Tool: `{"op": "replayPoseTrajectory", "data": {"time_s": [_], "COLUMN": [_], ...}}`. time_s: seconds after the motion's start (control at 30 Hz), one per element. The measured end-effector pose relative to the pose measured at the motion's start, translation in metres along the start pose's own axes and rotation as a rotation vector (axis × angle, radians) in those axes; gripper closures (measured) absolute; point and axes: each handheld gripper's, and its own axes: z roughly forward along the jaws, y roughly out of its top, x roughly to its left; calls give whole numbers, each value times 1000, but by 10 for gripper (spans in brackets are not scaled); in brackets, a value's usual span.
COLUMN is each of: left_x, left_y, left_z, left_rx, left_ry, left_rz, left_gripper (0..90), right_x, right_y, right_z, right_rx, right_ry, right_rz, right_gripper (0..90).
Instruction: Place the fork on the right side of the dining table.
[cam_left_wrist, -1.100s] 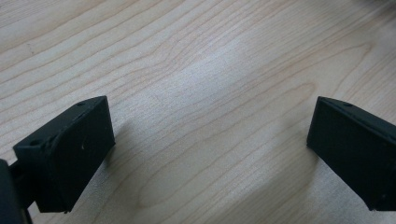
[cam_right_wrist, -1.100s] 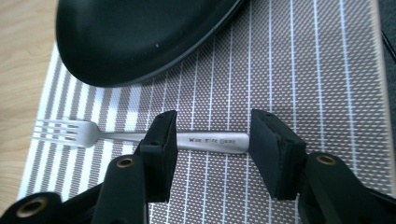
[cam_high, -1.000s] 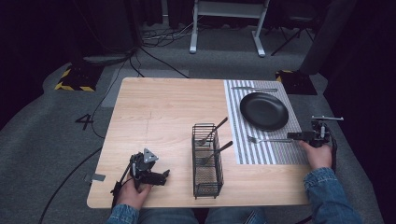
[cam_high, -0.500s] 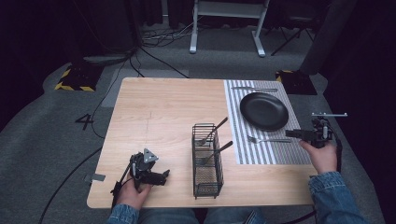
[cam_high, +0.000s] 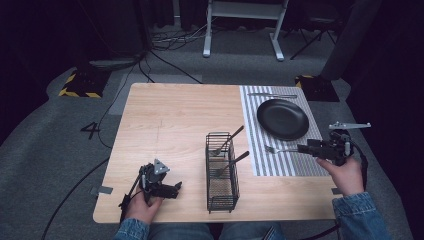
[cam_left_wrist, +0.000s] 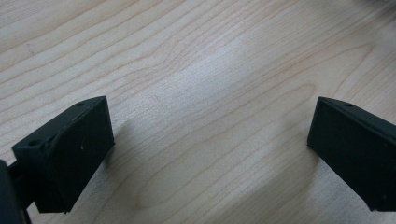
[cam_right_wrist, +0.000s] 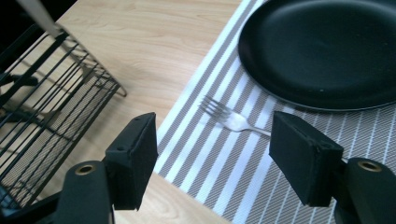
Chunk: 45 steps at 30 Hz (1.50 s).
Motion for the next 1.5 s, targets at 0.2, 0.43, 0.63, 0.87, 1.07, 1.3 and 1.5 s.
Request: {"op": "replayPoseTrajectory", "data": {"time_s": [0.2, 0.43, 0.63, 0.87, 1.07, 1.3, 1.5], "left_x": [0, 0, 0, 0, 0, 0, 0], "left_y": [1, 1, 1, 1, 1, 1, 1], "left_z": [1, 1, 1, 1, 1, 1, 1], "left_rx": [-1, 1, 2, 1, 3, 2, 2], "left_ry": [-1, -2, 0, 0, -2, -2, -2], "left_rz": [2, -1, -1, 0, 0, -1, -1], "left_gripper": [3, 2, 2, 2, 2, 2, 2], "right_x": [29, 49, 64, 65, 66, 62, 58], "right_y": [-4, -13, -23, -37, -55, -70, -79], "right_z": [-8, -11, -8, 9, 30, 55, 68], "right_rx": [0, -4, -27, -26, -28, -25, -18], "right_ry": [18, 92, 132, 146, 113, 117, 90], "right_rz": [-60, -68, -95, -106, -147, -134, -143], "right_gripper": [322, 333, 330, 325, 336, 335, 328]}}
